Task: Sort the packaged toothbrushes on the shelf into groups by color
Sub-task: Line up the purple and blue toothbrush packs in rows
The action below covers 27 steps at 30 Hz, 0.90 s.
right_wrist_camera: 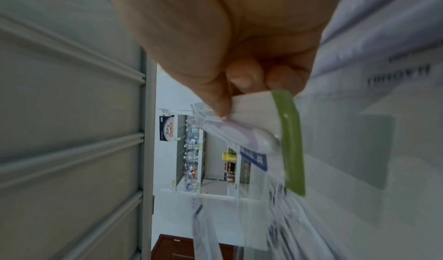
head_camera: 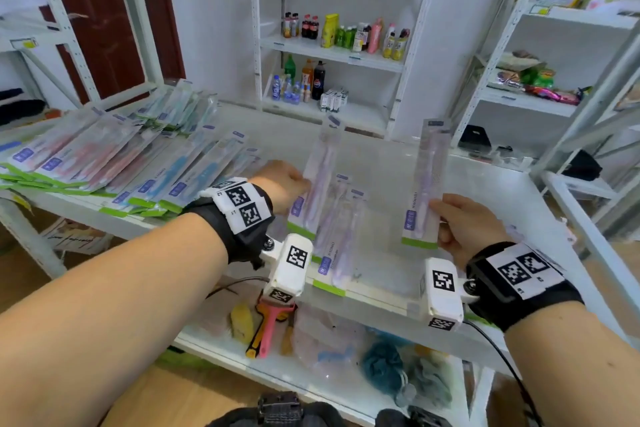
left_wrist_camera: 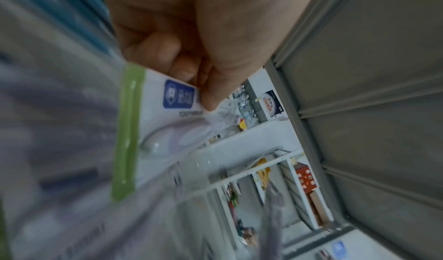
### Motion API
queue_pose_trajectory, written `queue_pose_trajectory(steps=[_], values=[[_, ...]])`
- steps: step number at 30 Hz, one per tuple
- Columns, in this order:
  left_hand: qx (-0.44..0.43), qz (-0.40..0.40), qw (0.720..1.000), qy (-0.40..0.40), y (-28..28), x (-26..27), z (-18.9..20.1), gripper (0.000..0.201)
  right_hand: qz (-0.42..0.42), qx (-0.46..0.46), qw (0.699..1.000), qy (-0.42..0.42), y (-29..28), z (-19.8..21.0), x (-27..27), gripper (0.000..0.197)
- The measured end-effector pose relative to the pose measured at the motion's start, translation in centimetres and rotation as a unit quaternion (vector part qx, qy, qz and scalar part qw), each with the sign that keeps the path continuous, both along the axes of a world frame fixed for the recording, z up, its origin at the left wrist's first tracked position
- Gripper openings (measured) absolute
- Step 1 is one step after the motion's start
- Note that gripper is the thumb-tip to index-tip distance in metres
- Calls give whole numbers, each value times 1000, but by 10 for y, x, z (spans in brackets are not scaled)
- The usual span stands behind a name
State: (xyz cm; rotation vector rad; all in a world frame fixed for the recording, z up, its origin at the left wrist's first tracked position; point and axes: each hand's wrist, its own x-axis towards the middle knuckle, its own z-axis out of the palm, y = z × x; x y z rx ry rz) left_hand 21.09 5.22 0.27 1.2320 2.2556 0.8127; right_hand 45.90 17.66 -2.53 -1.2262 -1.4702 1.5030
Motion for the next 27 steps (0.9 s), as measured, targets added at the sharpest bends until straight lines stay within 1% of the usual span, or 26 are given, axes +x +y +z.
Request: queue_pose_trajectory(steps=[2, 3, 7, 10, 15, 19, 22, 27], values=[[30, -17, 994, -103, 14, 26, -8, 29, -18, -15, 999, 35, 4, 1, 18, 24], [29, -29, 989, -142, 21, 38, -13, 27, -25, -20, 998, 47, 6, 1, 28, 26], [15, -81, 973, -217, 44, 84, -31, 30, -52, -22, 997, 49, 13, -3, 68, 23], [9, -96, 967, -237, 56, 109, -43, 28, -77, -3, 997, 19, 19, -9, 96, 20], [10, -78, 961, -264, 67, 130, -59, 21, -94, 5, 996, 10, 19, -22, 132, 24], [-3, -71, 962, -263, 72, 136, -69, 22, -104, -18, 994, 23, 18, -31, 147, 26], [-1, -67, 961, -268, 73, 139, -72, 19, -117, -42, 992, 37, 19, -35, 154, 25], [10, -63, 958, -279, 72, 140, -73, 17, -119, -47, 991, 35, 13, -34, 160, 24]])
